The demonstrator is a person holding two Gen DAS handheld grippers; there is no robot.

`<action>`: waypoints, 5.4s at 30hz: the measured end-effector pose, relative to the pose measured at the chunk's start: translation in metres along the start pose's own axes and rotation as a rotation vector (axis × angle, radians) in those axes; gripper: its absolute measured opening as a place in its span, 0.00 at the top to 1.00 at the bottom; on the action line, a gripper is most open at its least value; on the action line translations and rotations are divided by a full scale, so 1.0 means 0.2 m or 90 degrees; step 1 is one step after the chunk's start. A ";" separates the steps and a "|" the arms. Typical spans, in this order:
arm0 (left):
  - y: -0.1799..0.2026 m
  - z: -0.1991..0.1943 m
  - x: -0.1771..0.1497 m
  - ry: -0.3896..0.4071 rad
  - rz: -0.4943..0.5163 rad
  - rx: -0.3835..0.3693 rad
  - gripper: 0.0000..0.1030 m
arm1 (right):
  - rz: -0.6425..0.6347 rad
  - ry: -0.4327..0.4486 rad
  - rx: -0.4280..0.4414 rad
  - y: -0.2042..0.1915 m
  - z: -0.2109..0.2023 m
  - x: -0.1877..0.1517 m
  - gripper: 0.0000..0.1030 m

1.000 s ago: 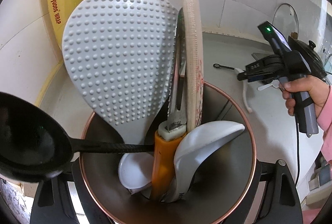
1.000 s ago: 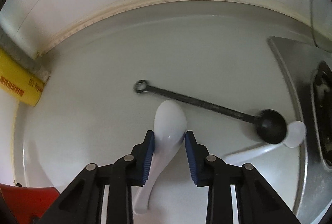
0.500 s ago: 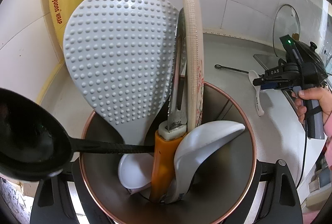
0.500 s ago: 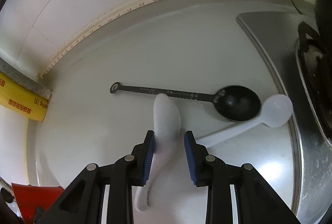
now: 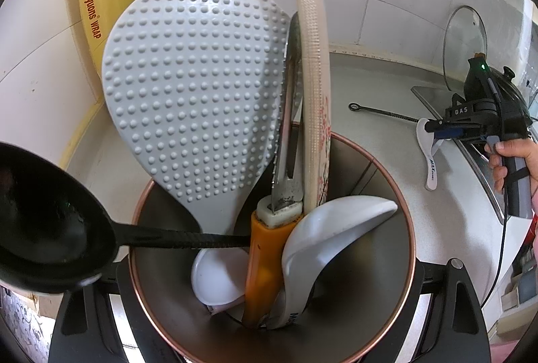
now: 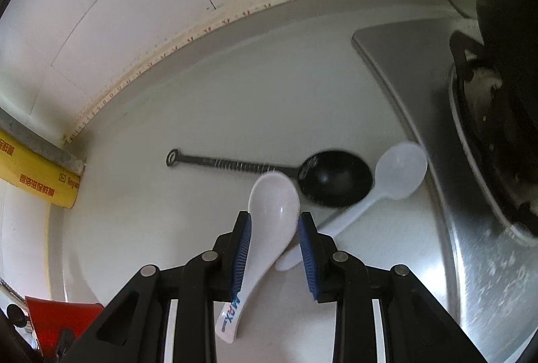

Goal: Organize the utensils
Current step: 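Lift the second spoon and carry it above the red holder, then lower the white ceramic spoon into the red holder and open the right gripper, then move the open right gripper to the black ladle on the counter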

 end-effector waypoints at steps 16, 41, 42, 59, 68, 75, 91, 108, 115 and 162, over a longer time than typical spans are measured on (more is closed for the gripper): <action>0.03 0.04 0.04 -0.030 -0.023 0.025 0.12 | 0.020 0.002 0.037 0.08 0.08 0.06 0.95; 0.14 0.11 0.04 -0.060 0.038 0.041 0.13 | -0.074 0.245 0.085 -0.39 -0.51 -0.14 0.95; 0.14 0.11 0.04 -0.060 0.039 0.040 0.13 | -0.090 0.253 0.086 -0.44 -0.54 -0.14 0.95; 0.09 0.07 0.02 -0.057 0.037 0.037 0.13 | -0.304 0.315 0.135 -1.10 -0.86 -0.26 0.95; 0.05 0.05 0.02 -0.053 0.032 0.031 0.13 | -0.357 0.309 0.167 -1.28 -0.87 -0.35 0.95; 0.03 0.03 0.02 -0.049 0.030 0.024 0.13 | -0.372 0.280 0.189 -1.36 -0.81 -0.38 0.95; 0.01 0.03 0.01 -0.046 0.031 0.022 0.13 | -0.406 0.240 0.187 -1.45 -0.71 -0.44 0.95; 0.01 0.03 0.00 -0.046 0.029 0.025 0.13 | -0.426 0.185 0.192 -1.48 -0.56 -0.50 0.95; 0.01 0.03 0.00 -0.047 0.027 0.024 0.13 | -0.447 0.151 0.204 -1.51 -0.51 -0.57 0.95; 0.01 0.03 0.03 -0.056 0.030 0.026 0.13 | -0.400 0.176 0.192 -1.31 -0.61 -0.52 0.41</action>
Point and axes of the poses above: each gripper's, at about its wrist camera, not at the fingertips, and z roughly the way its jaws point, y to its right, x to its top, the point moved 7 cm from there along z, roughly the way its jaws point, and after that the axes turned 7 degrees about x, right-handed, at the moved point
